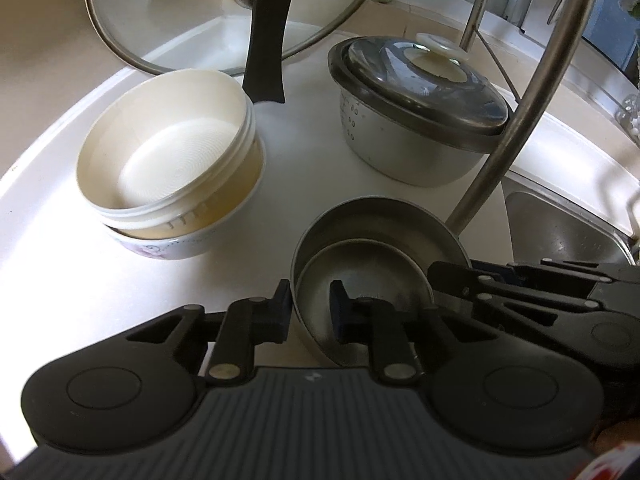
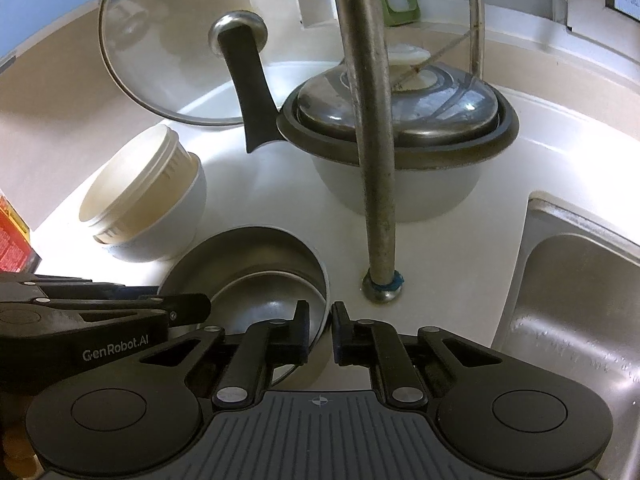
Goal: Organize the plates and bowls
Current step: 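Close both grippers on the rim of the steel pot, then lift the steel pot with both grippers and carry it over the stacked bowls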
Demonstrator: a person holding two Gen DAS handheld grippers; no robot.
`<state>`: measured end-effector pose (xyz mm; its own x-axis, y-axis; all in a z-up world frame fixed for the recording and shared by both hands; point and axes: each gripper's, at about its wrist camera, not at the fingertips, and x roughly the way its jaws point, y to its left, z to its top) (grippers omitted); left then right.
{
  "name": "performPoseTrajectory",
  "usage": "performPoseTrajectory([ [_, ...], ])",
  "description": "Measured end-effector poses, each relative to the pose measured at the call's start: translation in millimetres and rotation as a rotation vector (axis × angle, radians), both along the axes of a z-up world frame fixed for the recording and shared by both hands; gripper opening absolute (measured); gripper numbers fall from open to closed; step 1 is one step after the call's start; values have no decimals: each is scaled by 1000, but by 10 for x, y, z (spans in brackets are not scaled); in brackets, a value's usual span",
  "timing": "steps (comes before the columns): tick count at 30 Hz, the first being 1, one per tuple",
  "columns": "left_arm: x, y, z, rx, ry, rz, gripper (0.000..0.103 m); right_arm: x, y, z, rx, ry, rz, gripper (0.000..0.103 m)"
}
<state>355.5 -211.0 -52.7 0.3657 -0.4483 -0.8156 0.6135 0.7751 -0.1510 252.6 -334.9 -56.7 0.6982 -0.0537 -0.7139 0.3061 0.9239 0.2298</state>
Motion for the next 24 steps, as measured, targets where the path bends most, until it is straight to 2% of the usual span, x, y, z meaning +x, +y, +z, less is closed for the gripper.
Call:
performPoseTrajectory([
  [13, -113, 196, 163, -14, -19, 39, 18, -78, 111, 161, -11, -30, 39, 5],
  [24, -205, 444, 340, -37, -43, 96, 18, -107, 246, 295, -6, -65, 99, 5],
])
